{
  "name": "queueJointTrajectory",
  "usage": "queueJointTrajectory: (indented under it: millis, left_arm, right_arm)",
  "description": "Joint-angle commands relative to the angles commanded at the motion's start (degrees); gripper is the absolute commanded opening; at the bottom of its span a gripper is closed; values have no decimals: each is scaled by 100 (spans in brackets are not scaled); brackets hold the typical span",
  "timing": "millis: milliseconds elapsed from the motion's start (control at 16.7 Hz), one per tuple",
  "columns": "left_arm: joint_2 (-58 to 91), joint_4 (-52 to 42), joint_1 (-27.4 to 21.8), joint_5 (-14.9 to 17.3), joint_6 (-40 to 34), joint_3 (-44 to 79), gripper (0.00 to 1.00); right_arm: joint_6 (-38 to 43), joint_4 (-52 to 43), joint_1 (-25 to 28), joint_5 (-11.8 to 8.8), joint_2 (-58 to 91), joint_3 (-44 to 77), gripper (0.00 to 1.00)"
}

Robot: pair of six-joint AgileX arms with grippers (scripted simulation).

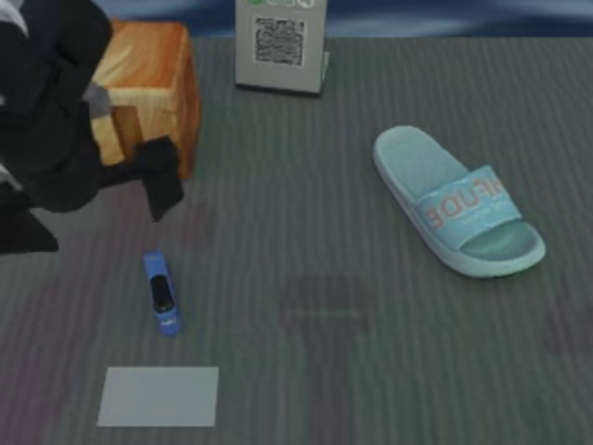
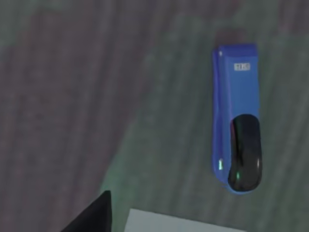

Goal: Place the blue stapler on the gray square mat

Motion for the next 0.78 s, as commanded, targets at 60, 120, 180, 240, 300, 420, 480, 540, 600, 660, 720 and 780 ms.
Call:
queueJointTrajectory:
  millis: [60,120,180,240,300,420,480,540,600,660,720,780]
  left_arm:
    - [382,-225,-73,1,-137,297,100]
    - [720,-422,-137,2,-260,563,100]
    - [1002,-591,-192,3,-367,795,100]
    - [1227,-731,-237,3,-457,992,100]
    - [1397,-838,-272,4,-527,1148,100]
    - [1584,-952,-309,4,-602,1314,100]
    - [1594,-958,-311,4,-606,1323,100]
    - [1594,-958,-311,4,-606,1323,100]
    - [1594,-958,-311,4,-606,1323,100]
    - [1594,-958,-311,4,-606,1323,100]
    - [1578,-943,-280,5,-600,1307,100]
    - [1585,-926,-282,5,-598,1292,100]
  right_arm:
    - [0,0,0,0,0,0,100]
    - [0,0,0,0,0,0,100]
    - [0,0,0,0,0,0,100]
    - [0,0,0,0,0,0,100]
    - [0,0,0,0,0,0,100]
    - [0,0,0,0,0,0,100]
    - [0,0,0,0,0,0,100]
    - [0,0,0,0,0,0,100]
    - [0,0,0,0,0,0,100]
    - [0,0,0,0,0,0,100]
    - [0,0,0,0,0,0,100]
    - [0,0,0,0,0,0,100]
